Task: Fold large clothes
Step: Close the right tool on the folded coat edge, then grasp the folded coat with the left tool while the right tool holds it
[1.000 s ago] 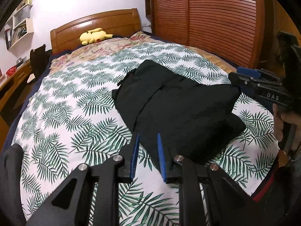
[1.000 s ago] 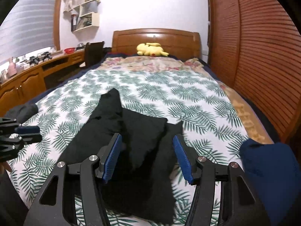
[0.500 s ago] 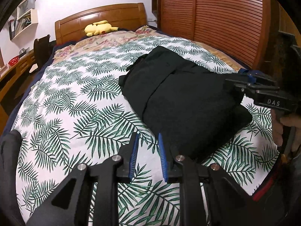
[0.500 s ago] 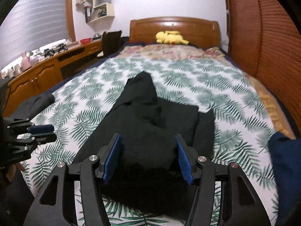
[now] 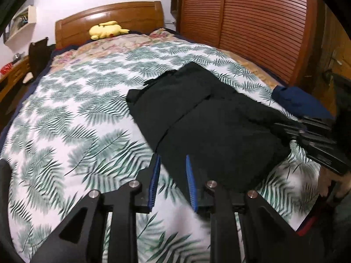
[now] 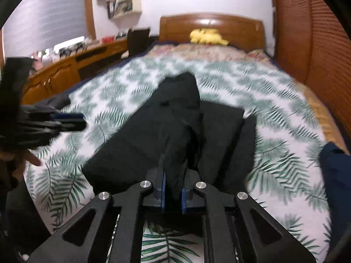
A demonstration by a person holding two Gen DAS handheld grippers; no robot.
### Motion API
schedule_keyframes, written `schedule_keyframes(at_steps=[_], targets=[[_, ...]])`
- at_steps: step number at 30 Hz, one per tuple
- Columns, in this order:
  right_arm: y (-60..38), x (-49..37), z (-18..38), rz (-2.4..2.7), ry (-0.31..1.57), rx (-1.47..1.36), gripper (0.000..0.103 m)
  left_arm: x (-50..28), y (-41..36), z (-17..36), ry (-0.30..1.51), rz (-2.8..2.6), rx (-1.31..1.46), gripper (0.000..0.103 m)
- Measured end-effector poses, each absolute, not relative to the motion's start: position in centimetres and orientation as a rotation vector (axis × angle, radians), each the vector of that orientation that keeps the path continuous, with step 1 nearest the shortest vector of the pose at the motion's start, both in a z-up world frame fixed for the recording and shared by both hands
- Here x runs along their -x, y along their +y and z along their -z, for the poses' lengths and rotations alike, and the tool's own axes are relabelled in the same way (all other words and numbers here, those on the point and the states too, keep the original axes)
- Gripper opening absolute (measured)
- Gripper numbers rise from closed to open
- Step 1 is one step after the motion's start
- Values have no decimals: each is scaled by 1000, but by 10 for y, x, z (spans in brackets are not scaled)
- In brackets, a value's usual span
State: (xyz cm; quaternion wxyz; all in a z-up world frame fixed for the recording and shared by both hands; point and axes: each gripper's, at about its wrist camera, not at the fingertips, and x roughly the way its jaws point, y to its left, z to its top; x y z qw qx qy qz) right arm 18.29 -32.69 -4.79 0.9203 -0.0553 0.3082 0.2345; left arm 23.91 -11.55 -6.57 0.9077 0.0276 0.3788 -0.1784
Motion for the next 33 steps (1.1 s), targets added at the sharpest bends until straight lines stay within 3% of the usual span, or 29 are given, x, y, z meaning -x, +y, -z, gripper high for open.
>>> schedule_keyframes(at_steps=[4,15,20,22,26,28,33], targets=[[-350,-172,35,-389,592,119,6,-264,-129,65,779,389,-73,23],[-385,-187,82,-309,742,84,7,-357,-154,82,793,396,-132,27],[-381,-190,90,-299,755,100,19,-393,-155,101,824,368,-151,28],[-384,-191,92,-282,759,91,34,-399,-154,106,826,366,-149,28],[-389,-196,99,-264,784,51,51,-413,-154,114,837,362,-159,30],[-389,-199,102,-229,795,56,68,-422,-154,118,844,354,-168,32],[-390,-203,105,-235,814,30,70,-438,-157,128,859,334,-201,37]])
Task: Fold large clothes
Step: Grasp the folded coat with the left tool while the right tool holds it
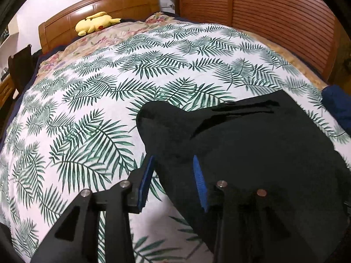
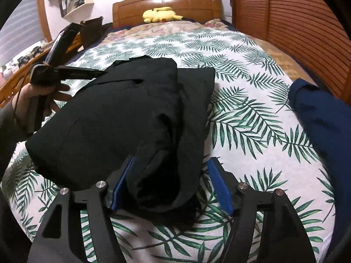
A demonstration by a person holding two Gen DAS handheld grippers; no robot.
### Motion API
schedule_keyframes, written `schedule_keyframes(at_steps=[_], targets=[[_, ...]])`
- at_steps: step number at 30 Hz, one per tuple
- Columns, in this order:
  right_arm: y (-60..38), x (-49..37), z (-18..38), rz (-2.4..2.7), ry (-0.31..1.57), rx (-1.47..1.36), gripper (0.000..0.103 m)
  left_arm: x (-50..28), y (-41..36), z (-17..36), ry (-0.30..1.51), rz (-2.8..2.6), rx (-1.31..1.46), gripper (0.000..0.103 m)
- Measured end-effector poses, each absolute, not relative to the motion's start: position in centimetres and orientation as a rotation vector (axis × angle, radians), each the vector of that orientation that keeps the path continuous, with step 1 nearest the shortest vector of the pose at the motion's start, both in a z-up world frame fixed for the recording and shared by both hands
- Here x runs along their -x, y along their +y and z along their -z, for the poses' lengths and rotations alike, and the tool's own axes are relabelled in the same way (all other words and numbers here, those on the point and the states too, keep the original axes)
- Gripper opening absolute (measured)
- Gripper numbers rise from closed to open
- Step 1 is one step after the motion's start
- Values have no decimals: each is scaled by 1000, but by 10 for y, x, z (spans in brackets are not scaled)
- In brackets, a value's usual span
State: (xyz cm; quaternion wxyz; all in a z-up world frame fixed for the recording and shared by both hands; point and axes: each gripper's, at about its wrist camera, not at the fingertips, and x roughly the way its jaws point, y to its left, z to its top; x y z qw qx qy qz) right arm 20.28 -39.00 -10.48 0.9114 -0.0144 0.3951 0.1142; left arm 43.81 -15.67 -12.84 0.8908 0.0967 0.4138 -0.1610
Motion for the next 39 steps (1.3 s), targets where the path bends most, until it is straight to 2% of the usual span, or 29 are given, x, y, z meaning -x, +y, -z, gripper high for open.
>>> schedule_keyframes(at_steps=[5,7,11,13,17,26,33,35,37,39], targets=[[-386,-204,108,-233,826,39,72,-454,-160,138,873,340,-216,45],[-386,-203,108,-234,826,32,73,-461,-160,142,872,336,-220,57],[-385,-203,110,-238,832,27,74,-472,-154,145,880,354,-179,65],[-385,-204,111,-236,840,22,76,-476,-154,146,866,343,-184,73],[-382,-204,113,-229,848,19,78,-484,-159,151,829,308,-217,76],[-384,-210,121,-235,878,-7,81,-518,-153,171,931,347,-117,79],[-382,-216,129,-293,930,-43,82,-517,-151,167,943,377,-136,77],[-383,-217,130,-316,942,-72,81,-517,-148,166,952,408,-118,68],[-381,-216,129,-338,945,-86,74,-516,-147,165,968,437,-97,51],[-380,-216,129,-358,947,-100,69,-513,-148,162,967,445,-100,41]])
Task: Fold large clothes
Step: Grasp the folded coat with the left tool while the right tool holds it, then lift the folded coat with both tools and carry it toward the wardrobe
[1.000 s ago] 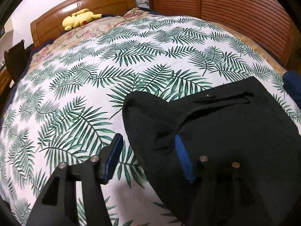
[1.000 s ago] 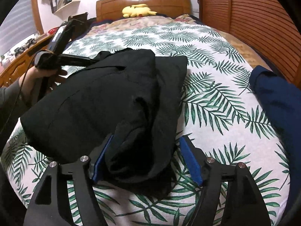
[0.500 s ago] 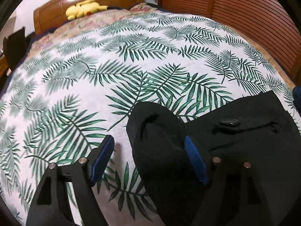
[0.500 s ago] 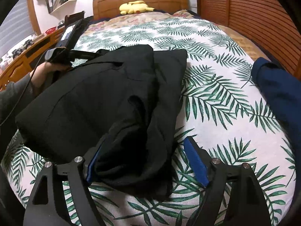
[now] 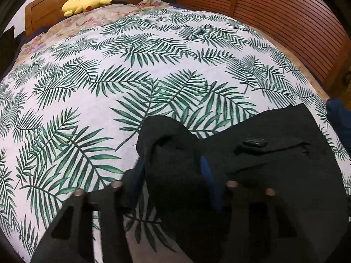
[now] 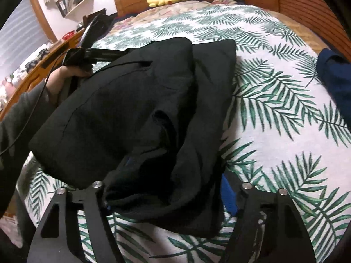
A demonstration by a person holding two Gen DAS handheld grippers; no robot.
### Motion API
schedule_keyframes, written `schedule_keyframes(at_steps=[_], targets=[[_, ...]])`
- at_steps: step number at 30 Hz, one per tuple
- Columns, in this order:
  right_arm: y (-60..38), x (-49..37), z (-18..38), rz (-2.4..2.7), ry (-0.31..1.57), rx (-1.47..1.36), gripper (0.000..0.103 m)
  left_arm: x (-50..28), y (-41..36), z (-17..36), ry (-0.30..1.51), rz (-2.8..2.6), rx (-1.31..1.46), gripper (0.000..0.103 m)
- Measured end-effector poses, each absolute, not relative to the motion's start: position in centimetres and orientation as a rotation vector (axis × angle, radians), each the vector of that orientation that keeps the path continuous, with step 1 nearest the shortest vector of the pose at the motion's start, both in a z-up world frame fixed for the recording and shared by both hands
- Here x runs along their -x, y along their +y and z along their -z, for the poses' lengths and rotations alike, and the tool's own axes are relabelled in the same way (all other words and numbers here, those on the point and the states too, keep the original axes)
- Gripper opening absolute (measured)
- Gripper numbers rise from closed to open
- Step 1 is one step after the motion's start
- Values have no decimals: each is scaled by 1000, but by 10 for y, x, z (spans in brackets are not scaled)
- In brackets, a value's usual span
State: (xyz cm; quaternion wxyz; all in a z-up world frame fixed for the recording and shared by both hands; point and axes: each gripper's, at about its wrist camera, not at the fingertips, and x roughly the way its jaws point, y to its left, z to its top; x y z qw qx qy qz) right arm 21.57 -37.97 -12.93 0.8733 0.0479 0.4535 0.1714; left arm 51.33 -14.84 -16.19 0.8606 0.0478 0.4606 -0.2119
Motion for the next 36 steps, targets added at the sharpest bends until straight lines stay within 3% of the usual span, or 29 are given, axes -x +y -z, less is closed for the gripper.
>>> schedule_keyframes(at_steps=[2,4,10,22,36], targets=[[-380,-216,129,-379,946,-118,62,-509,-150,157,956,438,-118,33],[-381,-214,128,-406,927,-144,47,-507,-150,153,949,418,-139,27],[-384,-207,117,-386,847,-150,22,-492,-141,132,904,370,-178,17],[-381,-195,99,-390,744,-136,14,-440,-143,63,761,297,-235,12],[-399,-167,72,-372,654,-107,12,-385,-171,3,656,300,-290,12]])
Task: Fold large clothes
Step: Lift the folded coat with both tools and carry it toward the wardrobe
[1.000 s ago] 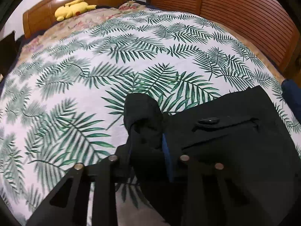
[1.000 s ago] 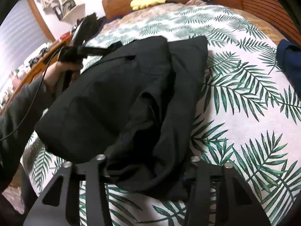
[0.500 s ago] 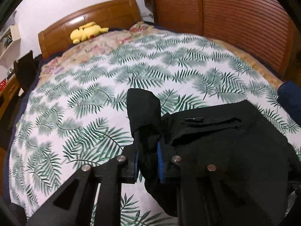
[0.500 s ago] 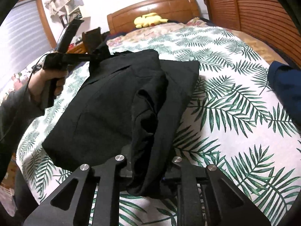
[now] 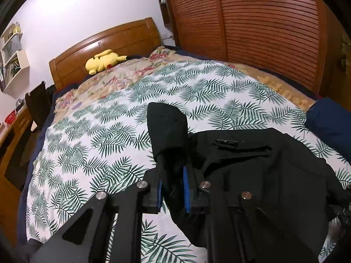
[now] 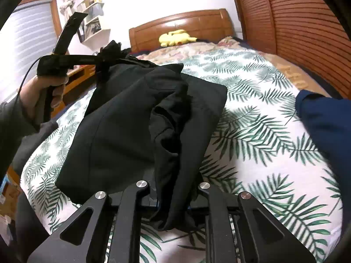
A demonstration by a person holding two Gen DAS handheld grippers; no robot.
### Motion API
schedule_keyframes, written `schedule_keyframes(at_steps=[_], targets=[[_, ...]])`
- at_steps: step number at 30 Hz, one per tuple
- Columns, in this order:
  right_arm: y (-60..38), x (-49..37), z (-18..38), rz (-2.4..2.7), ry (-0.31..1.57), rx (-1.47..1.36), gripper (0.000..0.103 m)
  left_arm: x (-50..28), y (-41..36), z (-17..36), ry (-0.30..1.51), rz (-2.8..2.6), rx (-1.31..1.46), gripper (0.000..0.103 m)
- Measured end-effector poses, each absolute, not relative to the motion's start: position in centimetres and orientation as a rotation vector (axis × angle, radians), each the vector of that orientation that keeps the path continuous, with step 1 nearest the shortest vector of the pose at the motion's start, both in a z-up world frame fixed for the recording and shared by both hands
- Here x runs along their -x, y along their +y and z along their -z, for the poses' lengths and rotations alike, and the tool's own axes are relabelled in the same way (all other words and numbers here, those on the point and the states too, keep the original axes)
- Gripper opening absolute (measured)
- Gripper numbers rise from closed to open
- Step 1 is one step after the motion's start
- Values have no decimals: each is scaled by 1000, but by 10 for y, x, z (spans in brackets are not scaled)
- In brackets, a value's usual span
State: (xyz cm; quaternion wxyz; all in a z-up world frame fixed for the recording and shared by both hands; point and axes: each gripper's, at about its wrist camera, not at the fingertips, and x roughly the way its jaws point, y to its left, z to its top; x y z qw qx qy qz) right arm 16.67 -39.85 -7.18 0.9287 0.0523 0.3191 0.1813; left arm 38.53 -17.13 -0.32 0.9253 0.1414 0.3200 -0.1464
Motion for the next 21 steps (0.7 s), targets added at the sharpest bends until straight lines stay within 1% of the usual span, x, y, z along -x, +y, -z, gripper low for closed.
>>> schedule_keyframes(at_steps=[10,18,21], targets=[[-423,-152,61,-339,616,-102,12,-355,-203,-26,609,316,-332,12],[-454,-144,25,-233,566,-71,11,-336,-244,-60,524,365,-356,12],[-478,-133,0,-183,536,-40,11,-331,-271,-72,493,401,-355,11]])
